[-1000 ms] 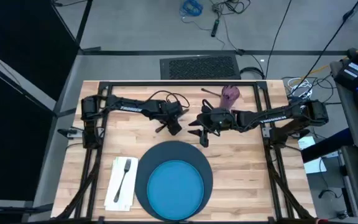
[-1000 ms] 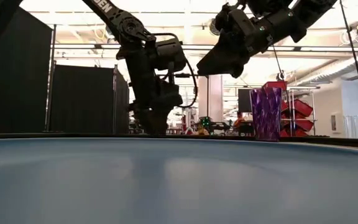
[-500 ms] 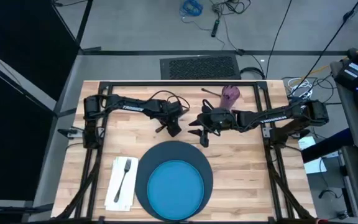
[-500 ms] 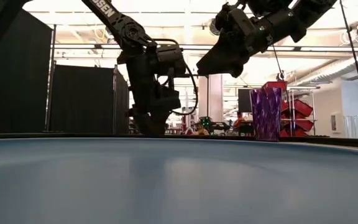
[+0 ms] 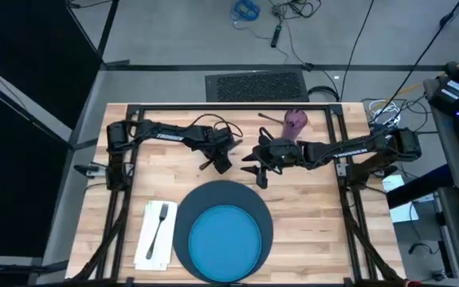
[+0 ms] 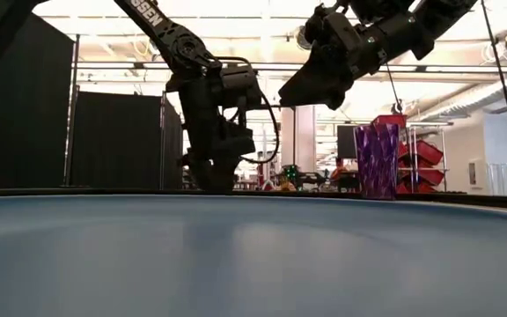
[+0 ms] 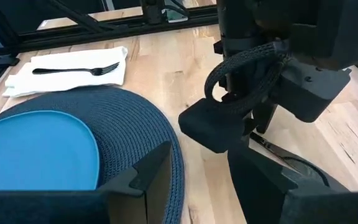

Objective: Set table place
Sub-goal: Put the knife to the right side of the blue table mat

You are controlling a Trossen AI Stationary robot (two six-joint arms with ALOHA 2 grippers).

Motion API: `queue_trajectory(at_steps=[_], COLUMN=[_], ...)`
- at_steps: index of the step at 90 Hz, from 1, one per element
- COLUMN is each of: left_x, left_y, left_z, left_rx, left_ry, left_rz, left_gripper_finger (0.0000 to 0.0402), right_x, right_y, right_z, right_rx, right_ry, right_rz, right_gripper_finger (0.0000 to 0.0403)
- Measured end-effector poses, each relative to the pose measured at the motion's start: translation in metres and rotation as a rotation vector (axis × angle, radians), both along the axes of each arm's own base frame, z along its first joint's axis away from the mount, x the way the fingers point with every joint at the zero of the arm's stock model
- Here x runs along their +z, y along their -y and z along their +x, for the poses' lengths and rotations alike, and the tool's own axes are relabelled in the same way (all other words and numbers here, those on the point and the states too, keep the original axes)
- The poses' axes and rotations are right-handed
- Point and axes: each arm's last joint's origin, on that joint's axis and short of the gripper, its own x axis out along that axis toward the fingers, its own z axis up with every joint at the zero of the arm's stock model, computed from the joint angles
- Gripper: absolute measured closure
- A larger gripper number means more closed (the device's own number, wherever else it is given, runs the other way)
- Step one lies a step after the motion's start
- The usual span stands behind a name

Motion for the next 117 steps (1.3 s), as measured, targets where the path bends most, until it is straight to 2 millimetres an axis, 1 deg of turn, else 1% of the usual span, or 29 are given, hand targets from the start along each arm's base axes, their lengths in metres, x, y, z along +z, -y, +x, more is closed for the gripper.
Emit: queue_trajectory(at_steps=[28, 51, 58, 74, 81, 117], left_x=[0.0033, 0.0032, 0.0033, 0.0033, 0.0034, 0.0039], left_y=[-0.0038, -0.003, -0.003, -0.0026, -0.0026, -0.0019], left_z=[-0.0026, -0.0029, -0.0029, -0.0028, -0.0028, -0.0022], left_rx=[0.014, -0.005, -0.005, -0.007, -0.007, -0.009], left_ry=[0.0, -0.004, -0.004, -0.003, -0.002, 0.002], left_rz=[0.008, 0.004, 0.004, 0.002, 0.001, 0.002], left_gripper_finger=[0.0208, 0.0209, 0.0219, 0.0264, 0.0276, 0.0281], right_x=[0.0, 0.0, 0.0, 0.0, 0.0, 0.0], right_y=[0.0001, 0.0, 0.0001, 0.0001, 0.0001, 0.0], right_z=[0.0, 0.0, 0.0, 0.0, 0.0, 0.0], right_rx=[0.0, 0.0, 0.0, 0.0, 0.0, 0.0], right_ry=[0.0, 0.0, 0.0, 0.0, 0.0, 0.0], right_rz=[0.0, 0.0, 0.0, 0.0, 0.0, 0.0], right_gripper_finger=[0.0257, 0.0257, 0.0257, 0.0257, 0.0257, 0.0257])
